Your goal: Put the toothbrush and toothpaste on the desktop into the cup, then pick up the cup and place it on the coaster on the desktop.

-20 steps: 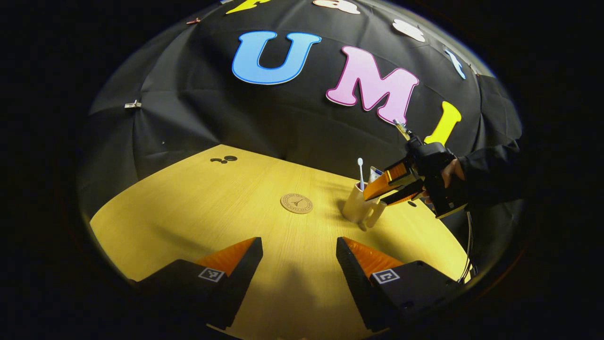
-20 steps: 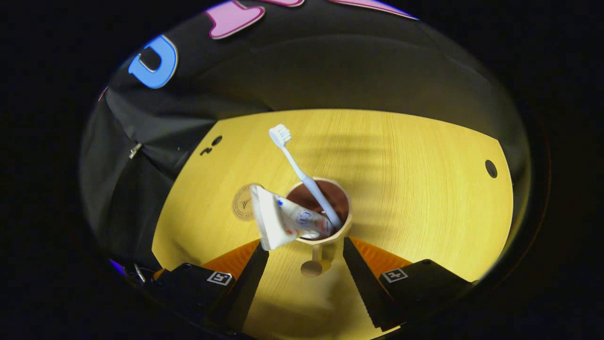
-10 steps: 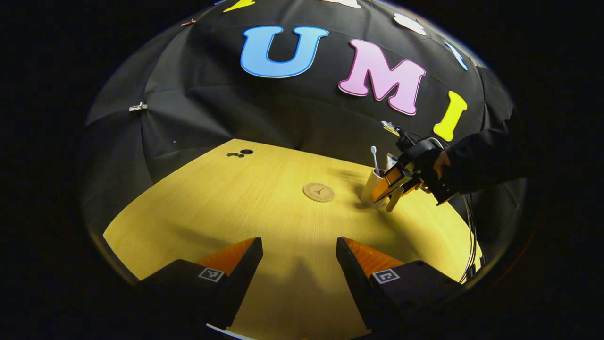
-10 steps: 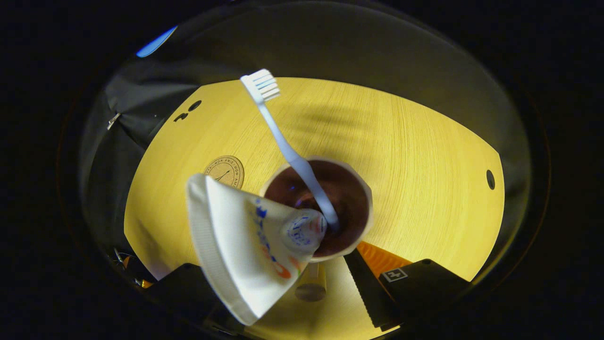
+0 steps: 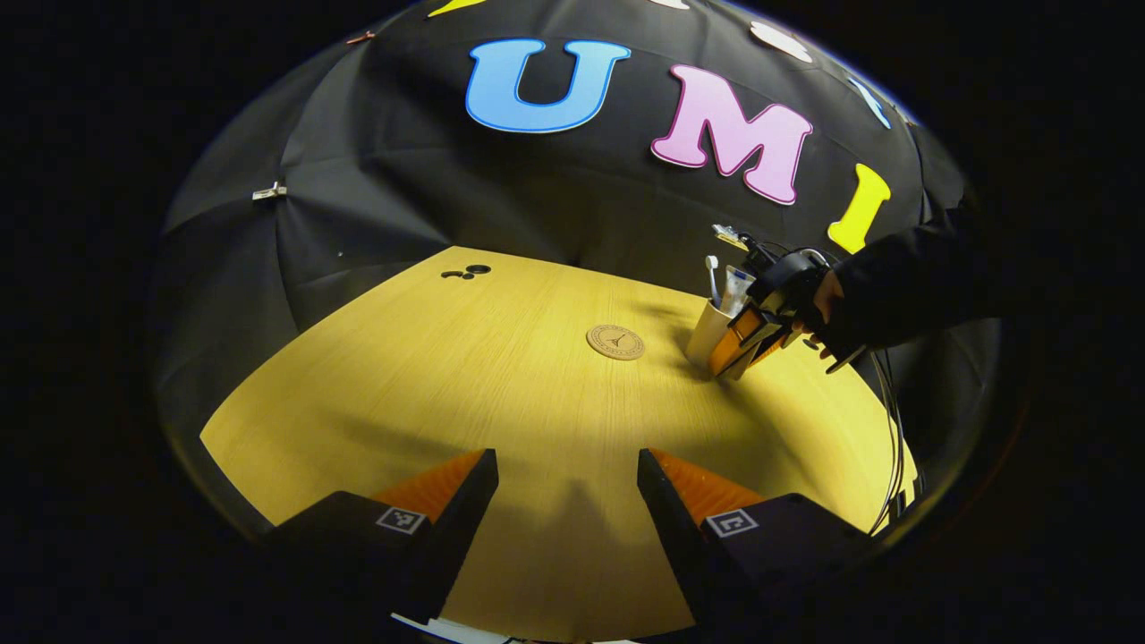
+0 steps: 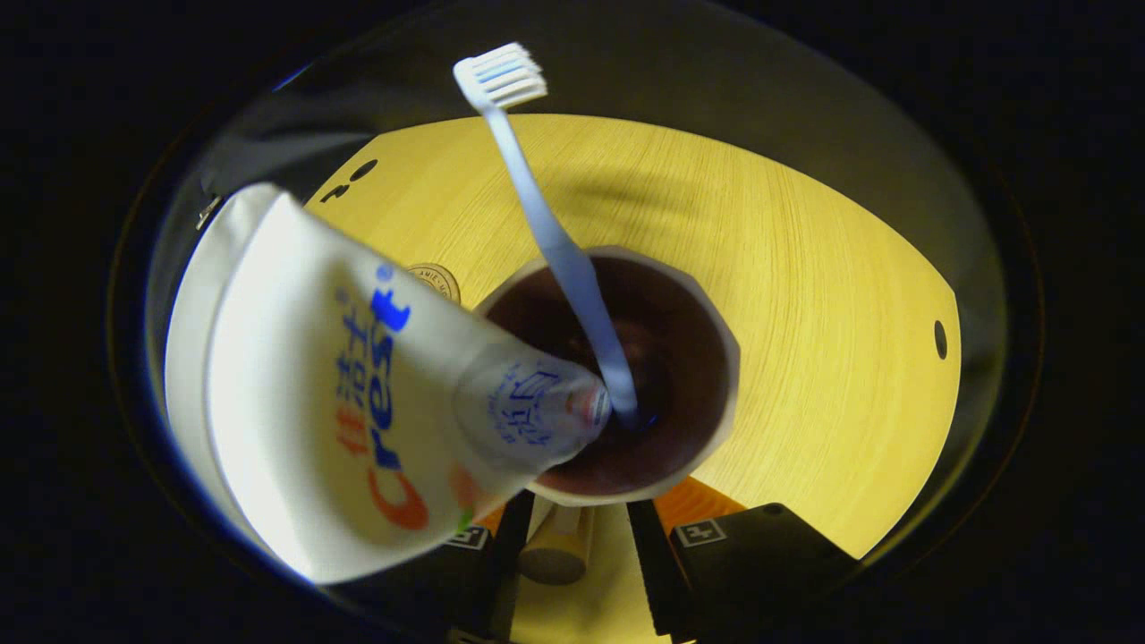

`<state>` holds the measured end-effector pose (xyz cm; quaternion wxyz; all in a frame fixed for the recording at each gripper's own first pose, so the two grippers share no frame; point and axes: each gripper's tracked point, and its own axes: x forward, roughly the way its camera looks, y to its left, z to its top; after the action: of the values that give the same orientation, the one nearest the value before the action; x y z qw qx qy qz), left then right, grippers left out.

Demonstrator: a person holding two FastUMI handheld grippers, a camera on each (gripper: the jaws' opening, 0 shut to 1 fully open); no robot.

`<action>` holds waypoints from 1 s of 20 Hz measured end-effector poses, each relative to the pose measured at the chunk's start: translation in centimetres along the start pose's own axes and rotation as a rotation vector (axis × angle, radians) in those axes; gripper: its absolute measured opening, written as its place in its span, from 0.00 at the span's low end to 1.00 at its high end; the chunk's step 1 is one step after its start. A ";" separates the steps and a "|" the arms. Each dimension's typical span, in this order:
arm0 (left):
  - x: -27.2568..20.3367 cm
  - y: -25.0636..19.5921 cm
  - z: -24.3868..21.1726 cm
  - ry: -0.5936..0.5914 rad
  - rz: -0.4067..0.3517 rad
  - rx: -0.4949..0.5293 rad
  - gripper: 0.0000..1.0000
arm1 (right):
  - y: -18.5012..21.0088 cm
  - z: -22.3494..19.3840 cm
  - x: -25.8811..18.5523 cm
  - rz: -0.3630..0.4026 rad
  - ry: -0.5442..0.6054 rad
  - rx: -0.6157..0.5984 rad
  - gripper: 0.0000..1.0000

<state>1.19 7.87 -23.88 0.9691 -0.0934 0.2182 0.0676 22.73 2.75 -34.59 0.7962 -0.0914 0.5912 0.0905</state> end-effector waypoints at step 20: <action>-1.1 -3.7 -1.4 0.051 -0.079 0.109 0.98 | 6.3 3.9 -2.3 0.074 -0.098 -0.085 0.36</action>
<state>0.30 3.88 -24.08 0.9687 -0.0507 0.2424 0.0150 24.09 9.71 -31.57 0.8156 -0.0986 0.5503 0.1492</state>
